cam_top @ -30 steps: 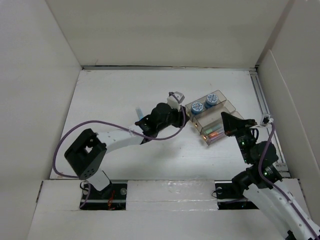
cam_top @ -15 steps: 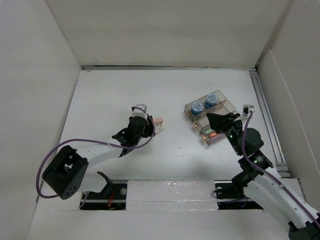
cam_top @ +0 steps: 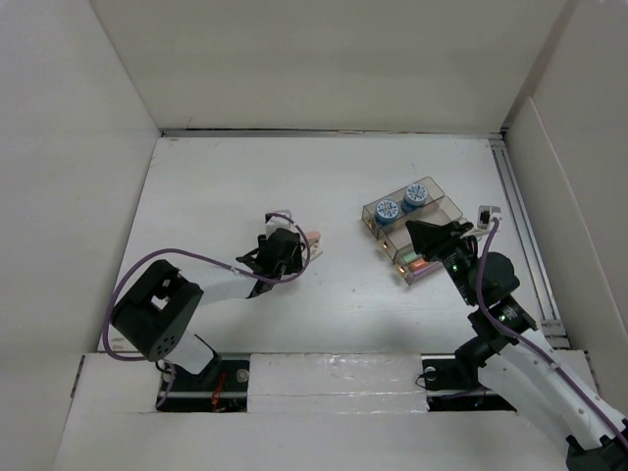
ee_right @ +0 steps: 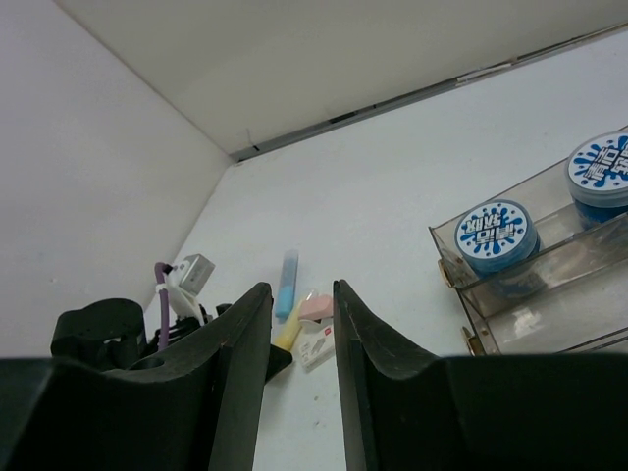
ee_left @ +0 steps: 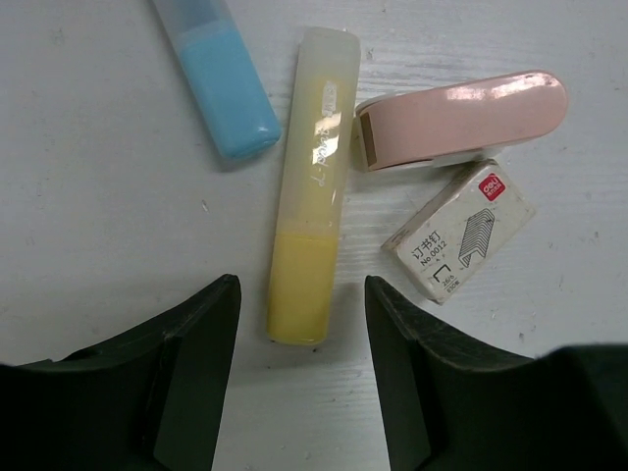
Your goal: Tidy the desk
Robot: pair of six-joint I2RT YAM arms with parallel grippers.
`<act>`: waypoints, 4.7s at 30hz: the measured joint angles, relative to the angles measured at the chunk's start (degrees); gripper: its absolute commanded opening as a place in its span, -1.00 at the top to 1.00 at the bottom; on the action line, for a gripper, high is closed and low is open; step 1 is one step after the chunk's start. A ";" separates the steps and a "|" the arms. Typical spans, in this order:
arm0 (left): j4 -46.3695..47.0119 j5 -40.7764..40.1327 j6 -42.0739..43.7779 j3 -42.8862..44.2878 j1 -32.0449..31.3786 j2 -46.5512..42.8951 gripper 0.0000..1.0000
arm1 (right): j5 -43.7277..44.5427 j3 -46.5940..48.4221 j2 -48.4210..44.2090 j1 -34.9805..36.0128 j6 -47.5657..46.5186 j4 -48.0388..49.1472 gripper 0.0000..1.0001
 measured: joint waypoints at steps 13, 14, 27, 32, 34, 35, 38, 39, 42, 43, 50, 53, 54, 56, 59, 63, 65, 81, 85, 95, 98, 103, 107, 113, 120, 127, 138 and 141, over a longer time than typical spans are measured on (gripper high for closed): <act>-2.25 -3.48 -0.74 4.26 0.00 4.17 0.85 | 0.00 0.02 -0.04 0.00 0.00 0.00 0.25; -2.34 -3.56 -0.79 4.35 0.00 4.26 0.95 | 0.02 0.02 -0.13 0.00 -0.02 0.00 0.25; -4.42 0.96 -1.14 2.56 -0.90 -16.48 0.96 | 0.00 0.02 -0.31 0.00 0.00 0.02 0.27; 1.60 10.47 -1.33 3.72 -2.43 -18.88 0.92 | 0.02 0.02 -0.85 0.00 -0.42 -0.07 0.96; 4.22 14.56 -1.86 4.87 -2.86 -15.85 0.91 | 0.02 0.02 -1.92 0.00 -0.28 -0.44 1.00; 5.35 15.93 -2.10 5.64 -3.28 -13.92 0.90 | 0.00 0.02 -2.75 0.00 -0.24 -0.50 1.00; 6.27 17.57 -1.86 10.47 -7.52 -6.64 0.89 | 0.28 0.00 -5.88 0.00 -0.22 -0.52 1.00; 6.27 17.81 -1.55 13.00 -9.60 -3.82 0.89 | 0.61 0.00 -7.04 0.00 -0.22 -0.48 0.90; 6.71 19.17 -0.42 21.59 -14.95 3.98 0.88 | 1.53 0.00 -10.49 0.00 -0.09 -0.50 0.68; 7.08 19.98 -0.09 24.33 -16.26 6.23 0.89 | 1.97 0.00 -11.52 0.00 0.02 -0.52 0.66; 9.66 26.97 0.57 37.68 -17.99 20.39 0.80 | 4.76 -0.46 -16.06 0.00 0.46 -0.98 0.49; 9.09 28.85 1.03 42.73 -17.94 26.62 0.79 | 5.38 -0.48 -16.13 0.00 0.59 -1.07 0.46; 8.81 29.33 1.18 43.98 -17.94 28.30 0.79 | 5.38 -0.48 -16.09 0.00 0.61 -1.20 0.45; 7.78 30.12 1.46 46.10 -17.94 31.10 0.77 | 5.42 -0.48 -16.02 0.00 0.66 -1.64 0.44; 6.29 31.26 2.01 48.81 -17.94 34.03 0.70 | 5.70 -0.48 -15.74 0.00 0.70 -1.81 0.43; 4.87 32.52 2.54 51.36 -17.94 35.95 0.47 | 5.70 -0.50 -14.78 0.00 0.70 -1.88 0.42; 4.02 32.87 2.95 52.30 -17.94 36.39 0.36 | 5.77 -0.50 -14.47 0.00 0.70 -1.88 0.42; 7.34 25.09 4.28 39.17 -17.33 27.08 -0.02 | 5.81 -0.52 -13.44 0.00 0.66 -1.88 0.97; 12.39 20.41 1.11 25.62 -12.17 13.90 -0.03 | 4.92 -0.52 -12.52 0.00 0.87 -1.68 1.00; 10.10 5.51 -6.32 3.26 9.18 -6.23 -0.13 | 0.13 -0.50 -1.81 0.00 1.14 -0.35 0.37; 7.17 2.91 -6.64 1.22 11.72 -6.29 -0.12 | -0.92 -0.50 -0.57 0.00 1.09 -0.35 0.32; 5.75 0.39 -6.58 1.18 11.67 -4.98 -0.10 | -1.62 -0.50 -0.15 -0.02 1.09 0.81 0.30; 5.11 -1.03 -6.32 2.01 11.63 -1.36 -0.06 | -2.21 -0.42 0.63 -0.02 1.09 1.33 0.29; 3.61 -2.80 -5.51 5.35 11.30 5.42 0.02 | -3.32 -0.39 2.75 0.00 1.07 1.40 0.28; 2.40 -4.96 -4.76 9.11 9.38 9.86 0.14 | -4.00 -0.07 3.98 0.00 1.07 1.42 0.28; 0.98 -6.93 -4.42 10.05 9.35 10.84 0.44 | -4.20 -0.04 4.07 -0.02 1.07 1.42 0.27; 0.07 -6.49 -4.24 11.72 9.35 11.67 1.00 | -4.37 0.02 4.11 0.00 1.07 1.40 0.28; 0.28 -3.69 -4.11 9.22 9.38 7.61 1.00 | -4.33 0.02 3.72 0.00 1.07 1.33 0.27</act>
